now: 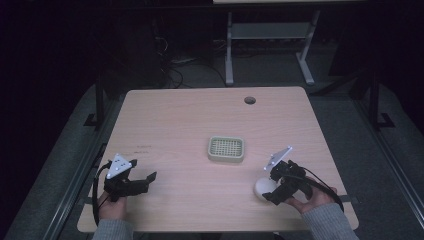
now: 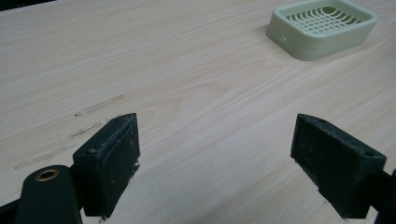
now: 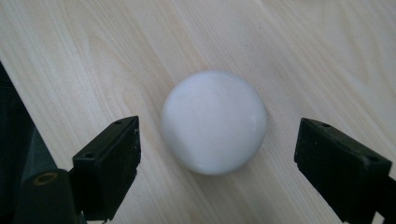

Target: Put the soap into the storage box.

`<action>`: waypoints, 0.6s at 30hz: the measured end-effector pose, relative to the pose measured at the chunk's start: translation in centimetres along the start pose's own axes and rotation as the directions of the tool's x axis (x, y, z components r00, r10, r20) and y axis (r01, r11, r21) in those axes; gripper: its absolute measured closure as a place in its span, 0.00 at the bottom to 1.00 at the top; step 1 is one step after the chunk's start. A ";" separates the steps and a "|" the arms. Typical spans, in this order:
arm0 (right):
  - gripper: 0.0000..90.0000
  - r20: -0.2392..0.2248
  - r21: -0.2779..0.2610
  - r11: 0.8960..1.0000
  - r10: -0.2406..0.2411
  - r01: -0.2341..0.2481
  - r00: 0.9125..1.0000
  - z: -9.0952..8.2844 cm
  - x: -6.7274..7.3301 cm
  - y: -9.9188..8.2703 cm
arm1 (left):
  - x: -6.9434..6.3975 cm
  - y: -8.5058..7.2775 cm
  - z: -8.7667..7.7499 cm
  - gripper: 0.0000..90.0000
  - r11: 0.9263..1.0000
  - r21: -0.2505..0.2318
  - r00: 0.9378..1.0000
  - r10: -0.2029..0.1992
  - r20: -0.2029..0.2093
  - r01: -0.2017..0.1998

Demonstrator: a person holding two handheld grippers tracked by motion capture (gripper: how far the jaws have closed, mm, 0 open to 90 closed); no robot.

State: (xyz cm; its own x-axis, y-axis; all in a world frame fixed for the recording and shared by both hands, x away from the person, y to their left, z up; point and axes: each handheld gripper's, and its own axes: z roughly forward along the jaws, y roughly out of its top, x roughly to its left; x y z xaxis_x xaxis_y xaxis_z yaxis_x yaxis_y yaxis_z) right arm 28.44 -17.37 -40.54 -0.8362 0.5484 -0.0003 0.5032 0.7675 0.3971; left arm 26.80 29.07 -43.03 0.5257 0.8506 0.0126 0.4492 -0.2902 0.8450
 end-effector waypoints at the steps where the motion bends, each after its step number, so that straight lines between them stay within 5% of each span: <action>1: 0.15 -0.002 0.018 1.000 -0.001 0.001 1.000 0.3 0.0 0.3 | 0.0 0.0 0.0 0.17 1.000 0.001 1.000 0.000 0.000 0.000; 18: 0.16 -0.035 0.178 0.984 -0.018 0.024 0.999 3.3 -0.4 1.9 | -0.1 0.0 0.0 0.17 1.000 -0.002 1.000 -0.001 0.004 0.001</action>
State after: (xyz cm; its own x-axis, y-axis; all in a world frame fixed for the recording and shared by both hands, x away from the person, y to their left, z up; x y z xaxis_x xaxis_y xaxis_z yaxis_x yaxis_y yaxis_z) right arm 30.42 -15.05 -42.79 -0.8523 0.5226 0.0243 0.5137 0.8272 0.2277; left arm 26.79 28.95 -43.01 0.5284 0.8490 0.0094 0.4486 -0.2885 0.8459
